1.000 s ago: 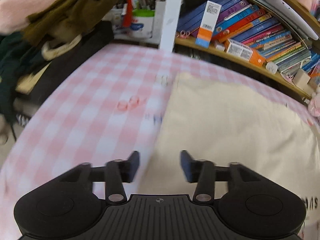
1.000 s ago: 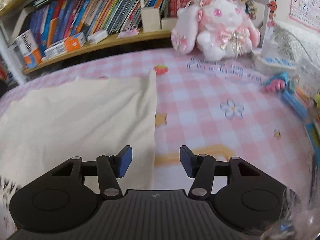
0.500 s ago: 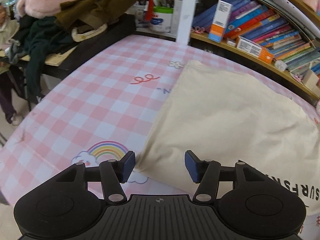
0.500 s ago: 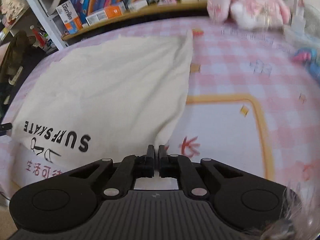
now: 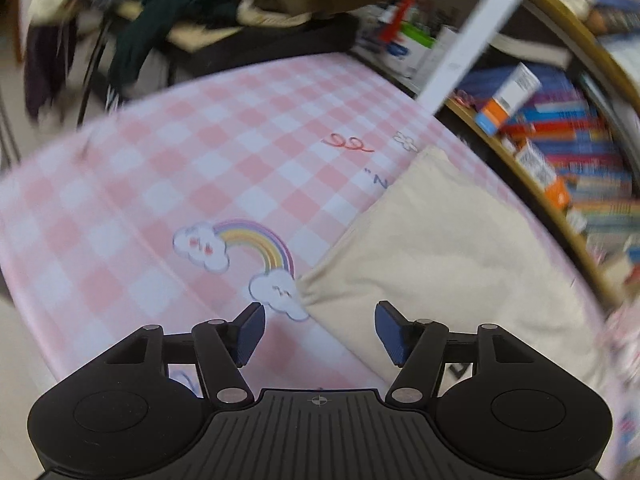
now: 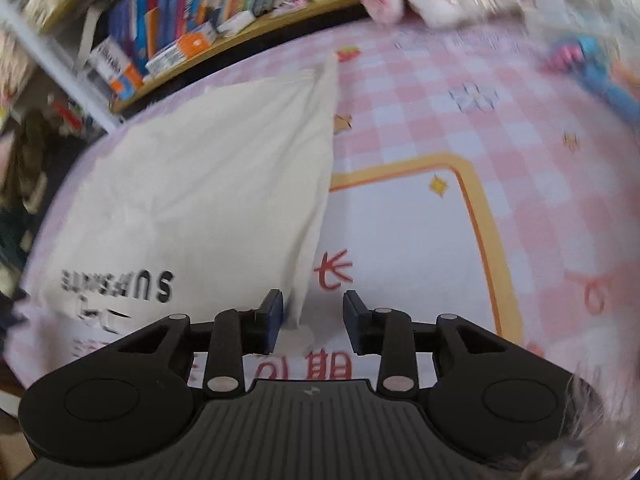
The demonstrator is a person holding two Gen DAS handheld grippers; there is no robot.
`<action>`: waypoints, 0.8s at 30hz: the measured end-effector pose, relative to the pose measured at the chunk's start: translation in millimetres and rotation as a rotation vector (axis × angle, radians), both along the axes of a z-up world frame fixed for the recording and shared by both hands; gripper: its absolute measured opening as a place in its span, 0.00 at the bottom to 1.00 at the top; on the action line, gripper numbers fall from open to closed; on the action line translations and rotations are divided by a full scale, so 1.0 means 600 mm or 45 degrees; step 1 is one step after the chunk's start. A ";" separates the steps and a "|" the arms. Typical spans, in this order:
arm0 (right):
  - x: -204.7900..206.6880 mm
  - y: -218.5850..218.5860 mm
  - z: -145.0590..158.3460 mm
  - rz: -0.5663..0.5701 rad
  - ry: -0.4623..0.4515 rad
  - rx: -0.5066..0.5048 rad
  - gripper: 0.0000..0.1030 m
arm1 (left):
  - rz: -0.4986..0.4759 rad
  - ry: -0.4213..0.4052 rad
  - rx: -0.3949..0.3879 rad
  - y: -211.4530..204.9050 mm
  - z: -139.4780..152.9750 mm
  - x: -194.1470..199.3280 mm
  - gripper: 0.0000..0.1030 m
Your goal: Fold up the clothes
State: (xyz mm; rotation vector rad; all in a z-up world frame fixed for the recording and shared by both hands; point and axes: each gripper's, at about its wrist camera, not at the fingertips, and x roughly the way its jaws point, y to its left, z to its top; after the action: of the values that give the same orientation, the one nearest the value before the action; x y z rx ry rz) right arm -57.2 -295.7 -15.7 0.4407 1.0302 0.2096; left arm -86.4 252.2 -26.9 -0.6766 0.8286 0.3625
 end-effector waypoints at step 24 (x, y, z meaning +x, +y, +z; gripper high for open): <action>-0.001 -0.047 0.008 -0.294 0.085 0.594 0.10 | 0.465 -0.211 -0.698 0.053 -0.084 -0.012 0.48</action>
State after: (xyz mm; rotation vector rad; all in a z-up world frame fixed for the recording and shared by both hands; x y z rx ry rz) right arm -57.8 -323.8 -10.7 0.9890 0.9842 0.2294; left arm -93.7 284.0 -77.5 -1.3609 0.6435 0.4027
